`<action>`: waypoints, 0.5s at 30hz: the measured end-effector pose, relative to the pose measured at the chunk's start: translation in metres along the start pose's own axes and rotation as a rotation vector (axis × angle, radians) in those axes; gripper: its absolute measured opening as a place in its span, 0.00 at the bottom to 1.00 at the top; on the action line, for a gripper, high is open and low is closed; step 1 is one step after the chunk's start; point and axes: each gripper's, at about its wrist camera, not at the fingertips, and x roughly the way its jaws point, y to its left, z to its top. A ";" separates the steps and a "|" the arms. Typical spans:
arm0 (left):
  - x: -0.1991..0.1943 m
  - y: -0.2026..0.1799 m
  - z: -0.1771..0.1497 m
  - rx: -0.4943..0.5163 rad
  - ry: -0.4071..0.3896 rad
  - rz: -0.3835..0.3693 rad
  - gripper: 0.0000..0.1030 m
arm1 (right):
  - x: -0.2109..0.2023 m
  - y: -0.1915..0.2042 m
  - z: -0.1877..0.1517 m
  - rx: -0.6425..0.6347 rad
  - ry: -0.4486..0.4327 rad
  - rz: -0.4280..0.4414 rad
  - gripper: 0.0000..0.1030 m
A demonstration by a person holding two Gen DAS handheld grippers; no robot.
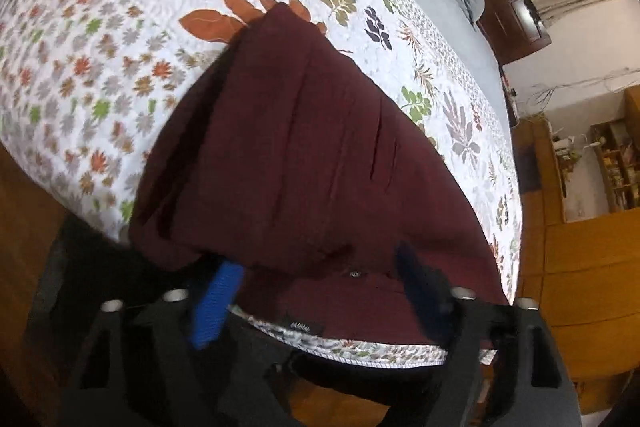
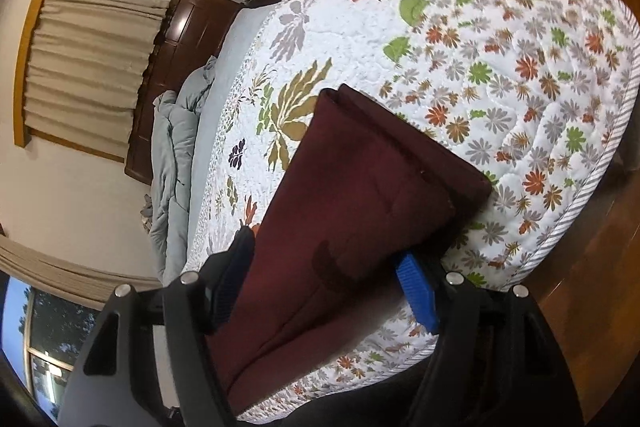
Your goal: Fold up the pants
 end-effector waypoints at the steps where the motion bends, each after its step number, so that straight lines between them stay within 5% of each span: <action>1: 0.002 -0.001 0.002 0.016 0.000 0.009 0.53 | 0.000 -0.001 0.000 0.001 0.000 0.002 0.68; 7: 0.008 0.000 0.008 0.071 -0.011 -0.002 0.13 | -0.005 -0.006 0.002 -0.003 -0.017 0.023 0.67; 13: -0.009 -0.011 0.017 0.086 -0.073 -0.103 0.10 | -0.007 0.024 0.014 -0.122 -0.062 0.005 0.12; 15: -0.029 -0.019 0.024 0.092 -0.102 -0.143 0.10 | -0.019 0.041 0.017 -0.173 -0.093 0.029 0.11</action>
